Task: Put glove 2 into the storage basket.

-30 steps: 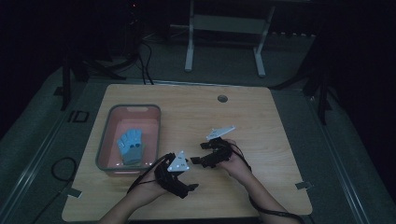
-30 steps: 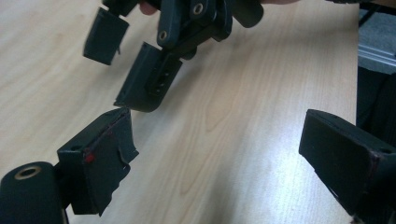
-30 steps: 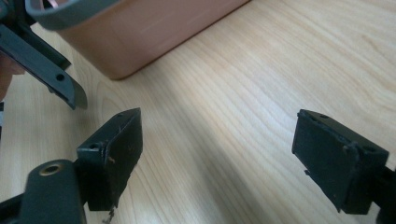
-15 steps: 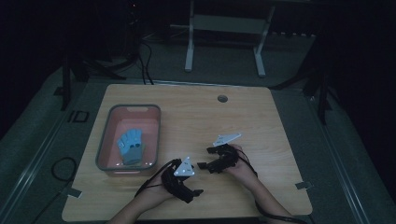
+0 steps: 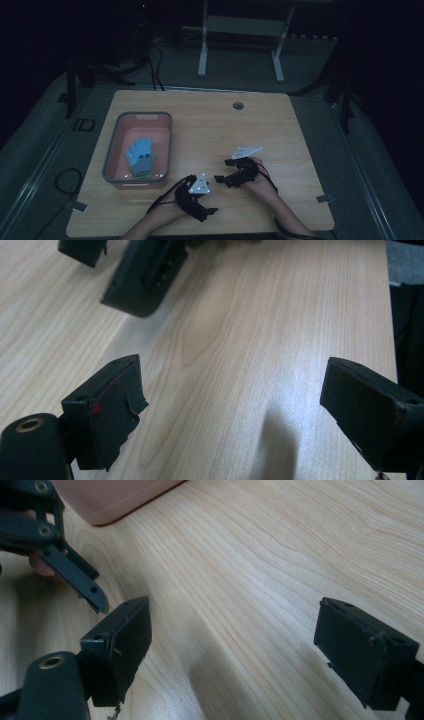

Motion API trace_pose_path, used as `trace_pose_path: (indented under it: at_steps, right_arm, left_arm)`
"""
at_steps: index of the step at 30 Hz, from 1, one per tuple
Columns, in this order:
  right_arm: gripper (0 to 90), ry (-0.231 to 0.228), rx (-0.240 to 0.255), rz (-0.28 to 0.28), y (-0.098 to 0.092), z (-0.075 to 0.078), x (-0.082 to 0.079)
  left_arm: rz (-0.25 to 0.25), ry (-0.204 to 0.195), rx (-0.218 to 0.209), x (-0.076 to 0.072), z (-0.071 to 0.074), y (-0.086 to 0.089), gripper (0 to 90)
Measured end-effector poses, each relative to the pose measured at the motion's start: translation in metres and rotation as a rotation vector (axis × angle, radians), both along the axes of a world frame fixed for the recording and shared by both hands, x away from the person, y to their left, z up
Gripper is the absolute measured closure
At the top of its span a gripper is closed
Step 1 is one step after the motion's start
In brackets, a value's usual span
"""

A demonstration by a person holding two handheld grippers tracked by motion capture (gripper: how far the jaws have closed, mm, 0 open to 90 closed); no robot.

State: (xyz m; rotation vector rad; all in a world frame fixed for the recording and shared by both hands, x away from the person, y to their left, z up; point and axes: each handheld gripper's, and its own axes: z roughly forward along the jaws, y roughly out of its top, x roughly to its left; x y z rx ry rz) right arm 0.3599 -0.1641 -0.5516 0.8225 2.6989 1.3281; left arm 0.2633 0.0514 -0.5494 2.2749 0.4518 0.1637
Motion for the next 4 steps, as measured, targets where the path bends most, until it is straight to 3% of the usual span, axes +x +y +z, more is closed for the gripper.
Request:
trace_pose_path:
  at_steps: [4]
  right_arm:
    - [15.4, -0.002, -0.002, -0.002, -0.0003, -0.0005, 0.0005]
  left_arm:
    - [0.000, 0.005, -0.008, 0.0004, -0.0010, 0.0006, 10.8]
